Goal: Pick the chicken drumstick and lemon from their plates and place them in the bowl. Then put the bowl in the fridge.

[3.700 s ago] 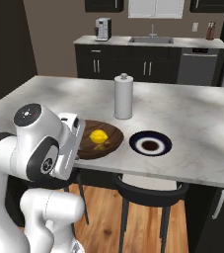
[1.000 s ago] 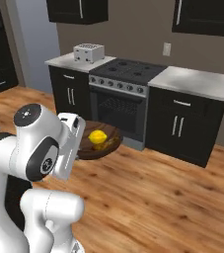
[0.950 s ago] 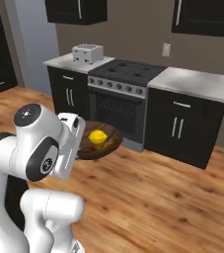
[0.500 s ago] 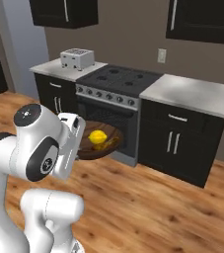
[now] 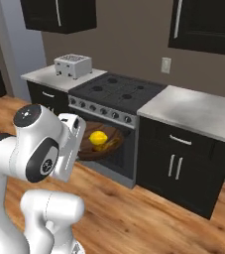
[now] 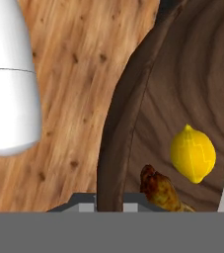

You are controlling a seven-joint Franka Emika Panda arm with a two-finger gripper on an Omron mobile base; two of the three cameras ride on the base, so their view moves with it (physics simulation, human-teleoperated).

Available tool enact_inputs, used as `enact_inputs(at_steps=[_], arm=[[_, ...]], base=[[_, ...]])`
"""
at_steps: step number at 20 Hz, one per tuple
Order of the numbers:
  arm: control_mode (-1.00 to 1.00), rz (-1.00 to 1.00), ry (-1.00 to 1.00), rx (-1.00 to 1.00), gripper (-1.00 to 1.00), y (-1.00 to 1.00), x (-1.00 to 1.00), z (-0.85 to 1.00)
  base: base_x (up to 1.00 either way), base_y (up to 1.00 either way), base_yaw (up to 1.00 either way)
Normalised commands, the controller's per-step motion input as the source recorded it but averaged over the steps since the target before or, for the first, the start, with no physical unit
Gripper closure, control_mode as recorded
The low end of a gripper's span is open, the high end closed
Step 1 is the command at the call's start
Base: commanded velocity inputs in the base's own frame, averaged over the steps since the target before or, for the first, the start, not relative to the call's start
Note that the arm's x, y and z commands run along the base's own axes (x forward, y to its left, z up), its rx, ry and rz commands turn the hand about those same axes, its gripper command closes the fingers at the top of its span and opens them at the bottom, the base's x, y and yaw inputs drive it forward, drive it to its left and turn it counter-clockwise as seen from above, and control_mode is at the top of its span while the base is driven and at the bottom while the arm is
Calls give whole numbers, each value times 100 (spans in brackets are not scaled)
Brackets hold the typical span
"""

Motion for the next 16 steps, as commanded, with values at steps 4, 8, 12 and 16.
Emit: enact_inputs(at_steps=[4,8,12,16], arm=[[100,0,0,0,100,0,0,0],[100,0,0,0,100,0,0,0],[100,0,0,0,100,0,0,0],[100,0,0,0,100,0,0,0]], base=[[87,0,31],[85,0,34],[78,0,41],[62,3,52]])
